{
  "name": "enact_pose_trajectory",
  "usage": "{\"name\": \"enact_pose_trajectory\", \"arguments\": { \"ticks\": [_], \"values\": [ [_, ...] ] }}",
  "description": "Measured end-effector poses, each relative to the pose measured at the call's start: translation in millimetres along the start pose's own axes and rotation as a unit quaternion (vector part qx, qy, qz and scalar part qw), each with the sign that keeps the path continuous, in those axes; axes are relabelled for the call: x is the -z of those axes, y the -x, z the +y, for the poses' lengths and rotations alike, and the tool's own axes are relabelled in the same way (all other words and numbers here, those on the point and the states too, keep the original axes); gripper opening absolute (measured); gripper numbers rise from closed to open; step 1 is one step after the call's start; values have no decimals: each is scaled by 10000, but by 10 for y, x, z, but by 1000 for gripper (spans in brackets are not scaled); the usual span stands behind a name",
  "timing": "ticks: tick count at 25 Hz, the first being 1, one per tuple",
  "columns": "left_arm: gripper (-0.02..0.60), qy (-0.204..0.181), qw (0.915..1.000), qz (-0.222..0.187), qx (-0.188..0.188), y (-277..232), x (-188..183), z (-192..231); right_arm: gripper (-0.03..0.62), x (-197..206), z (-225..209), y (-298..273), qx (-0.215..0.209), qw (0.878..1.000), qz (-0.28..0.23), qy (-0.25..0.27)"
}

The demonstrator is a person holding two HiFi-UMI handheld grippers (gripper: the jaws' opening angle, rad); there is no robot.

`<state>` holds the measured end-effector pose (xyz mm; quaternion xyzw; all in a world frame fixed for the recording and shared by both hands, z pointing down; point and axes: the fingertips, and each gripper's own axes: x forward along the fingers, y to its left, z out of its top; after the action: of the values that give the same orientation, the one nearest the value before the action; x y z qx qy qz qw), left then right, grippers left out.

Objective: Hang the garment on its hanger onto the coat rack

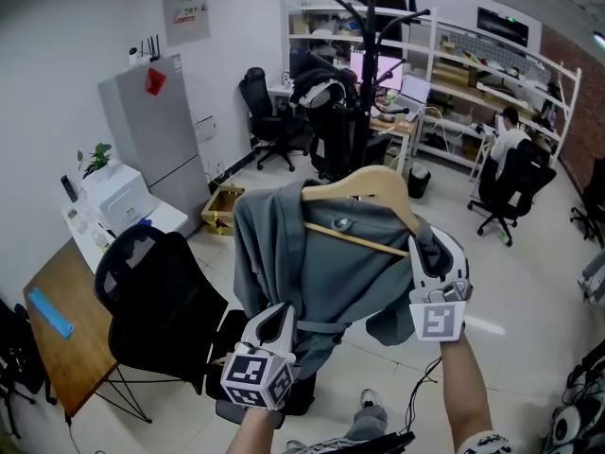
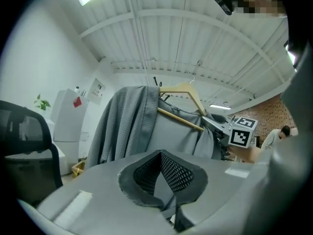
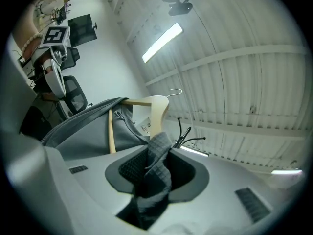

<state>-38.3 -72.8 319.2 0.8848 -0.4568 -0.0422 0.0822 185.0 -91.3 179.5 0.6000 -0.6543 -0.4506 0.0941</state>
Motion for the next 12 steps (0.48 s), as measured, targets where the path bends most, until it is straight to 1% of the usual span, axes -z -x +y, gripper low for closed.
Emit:
{"name": "enact_pose_trajectory", "arguments": {
  "ticks": [4,6,8,12],
  "values": [
    [-9,-141,9996,-228,-57,-503,-209,-254,132,239,-536,-193,33,9994,-279,202],
    [-9,-189,9993,-305,-104,-783,-250,-394,132,433,-760,-249,12,9990,-376,259],
    [-8,-212,9992,-325,-112,-1061,-240,-532,132,681,-937,-310,-31,9986,-461,256],
    [-8,-183,9993,-258,-218,-1636,-134,-787,132,1309,-1209,-458,-203,9974,-691,-11]
  ]
}}
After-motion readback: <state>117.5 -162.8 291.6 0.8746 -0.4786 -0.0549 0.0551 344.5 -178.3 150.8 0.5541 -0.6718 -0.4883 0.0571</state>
